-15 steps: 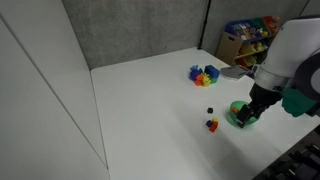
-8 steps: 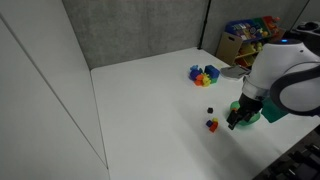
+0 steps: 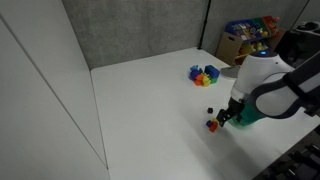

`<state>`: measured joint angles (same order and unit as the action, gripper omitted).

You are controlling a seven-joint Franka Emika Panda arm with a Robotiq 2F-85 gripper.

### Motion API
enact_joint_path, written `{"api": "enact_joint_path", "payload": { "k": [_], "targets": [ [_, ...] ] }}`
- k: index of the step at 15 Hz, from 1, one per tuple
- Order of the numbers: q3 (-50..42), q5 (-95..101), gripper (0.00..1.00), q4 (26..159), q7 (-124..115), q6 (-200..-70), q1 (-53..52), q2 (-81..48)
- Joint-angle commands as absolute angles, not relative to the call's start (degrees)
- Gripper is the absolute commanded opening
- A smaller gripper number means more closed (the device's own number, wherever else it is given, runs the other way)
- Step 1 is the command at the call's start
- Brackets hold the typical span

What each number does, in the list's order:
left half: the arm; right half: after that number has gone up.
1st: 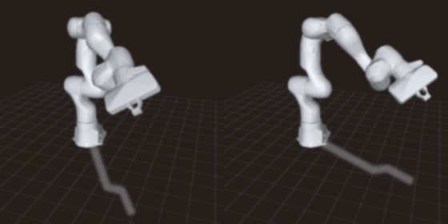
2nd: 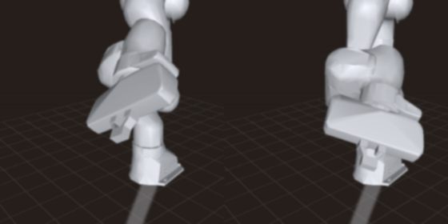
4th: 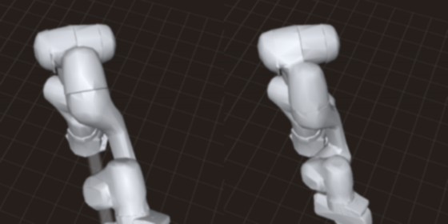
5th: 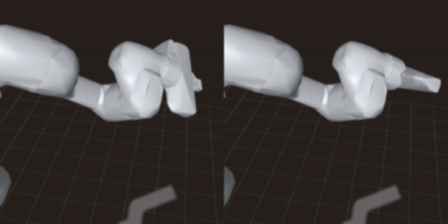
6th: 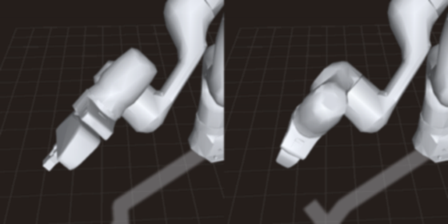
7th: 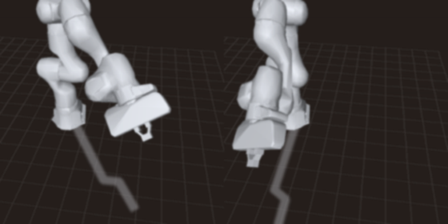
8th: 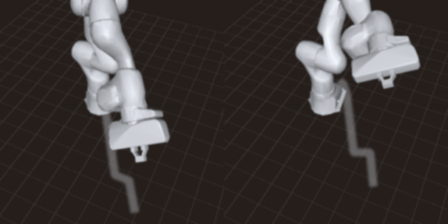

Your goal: Put one orange block in the bowl

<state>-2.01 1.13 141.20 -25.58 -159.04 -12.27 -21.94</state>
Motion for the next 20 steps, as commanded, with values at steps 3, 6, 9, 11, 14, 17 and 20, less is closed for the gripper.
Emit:
{"api": "enact_joint_path", "payload": {
  "k": [3,6,9,11,14,17,20],
  "targets": [
    [-7.45,1.33,1.00,136.50,-36.52,-158.42,-18.84,-27.45],
    [-6.37,0.76,1.00,137.32,-35.41,-158.80,-18.04,-27.19],
    [-6.29,0.56,1.00,137.19,-35.44,-158.78,-18.08,-27.54],
    [-8.65,1.96,1.00,136.32,-37.85,-160.56,-19.75,-29.69],
    [-9.57,0.89,1.00,135.64,-38.20,-163.63,-20.25,-32.01],
    [-9.10,-0.54,1.00,135.25,-37.08,-167.04,-20.15,-33.89],
    [-8.33,-2.30,1.00,135.22,-36.08,-169.09,-20.11,-34.94]
  ]
}}
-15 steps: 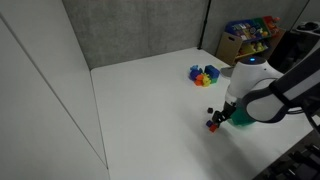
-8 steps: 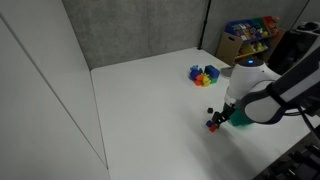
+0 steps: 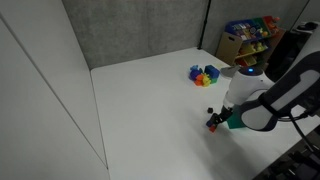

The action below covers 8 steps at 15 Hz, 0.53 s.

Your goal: Put one orange block in the bowl

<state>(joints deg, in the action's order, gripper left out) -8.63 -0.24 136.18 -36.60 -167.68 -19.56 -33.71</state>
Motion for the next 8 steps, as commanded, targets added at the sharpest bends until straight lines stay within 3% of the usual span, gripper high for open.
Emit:
{"api": "enact_joint_path", "payload": {
  "k": [1,8],
  "targets": [
    [-8.22,-2.88,1.00,135.08,-35.99,-168.94,-20.17,-35.16],
    [-6.62,-5.38,1.00,134.80,-34.62,-171.01,-19.04,-37.03]
  ]
}}
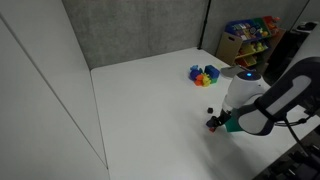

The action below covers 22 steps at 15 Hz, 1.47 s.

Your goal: Put one orange block in the bowl

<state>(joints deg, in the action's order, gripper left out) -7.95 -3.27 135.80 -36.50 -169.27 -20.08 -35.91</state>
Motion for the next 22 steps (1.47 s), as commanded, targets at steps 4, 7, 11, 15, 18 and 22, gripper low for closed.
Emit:
{"api": "enact_joint_path", "payload": {
  "k": [4,7,11,15,18,22],
  "targets": [
    [-3.78,-7.56,1.00,134.54,-32.28,-174.55,-17.21,-38.17],
    [-2.61,-8.75,1.00,133.95,-30.58,-176.23,-16.53,-39.64],
    [-2.17,-9.91,1.00,132.77,-27.89,-177.30,-16.10,-41.46],
    [-2.65,-10.06,1.00,131.42,-25.84,-177.78,-16.40,-42.84],
    [-3.01,-9.90,1.00,130.57,-24.92,-178.06,-16.63,-43.72],
    [-3.19,-9.69,1.00,129.58,-23.42,-179.24,-16.55,-44.80]
  ]
}}
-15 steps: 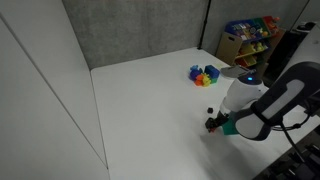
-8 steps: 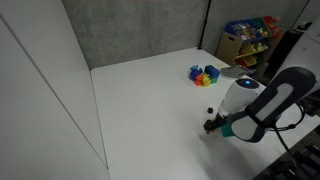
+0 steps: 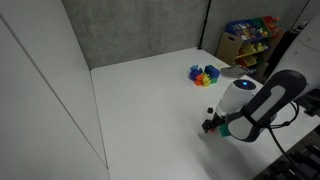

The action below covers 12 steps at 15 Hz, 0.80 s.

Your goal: Put one orange block in the bowl

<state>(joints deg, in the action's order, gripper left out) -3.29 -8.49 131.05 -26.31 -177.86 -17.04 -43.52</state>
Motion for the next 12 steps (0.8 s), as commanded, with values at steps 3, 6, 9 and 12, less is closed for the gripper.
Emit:
{"api": "enact_joint_path", "payload": {
  "k": [3,6,9,12],
  "targets": [
    [-3.01,-9.65,1.00,128.68,-22.33,-180.08,-16.18,-45.61],
    [-2.76,-9.57,1.00,127.74,-21.28,-180.75,-15.73,-46.45],
    [-1.87,-8.98,1.00,126.46,-19.47,-180.66,-14.54,-47.27],
    [-0.44,-8.03,1.00,125.54,-16.31,-180.25,-12.96,-47.71]
  ]
}}
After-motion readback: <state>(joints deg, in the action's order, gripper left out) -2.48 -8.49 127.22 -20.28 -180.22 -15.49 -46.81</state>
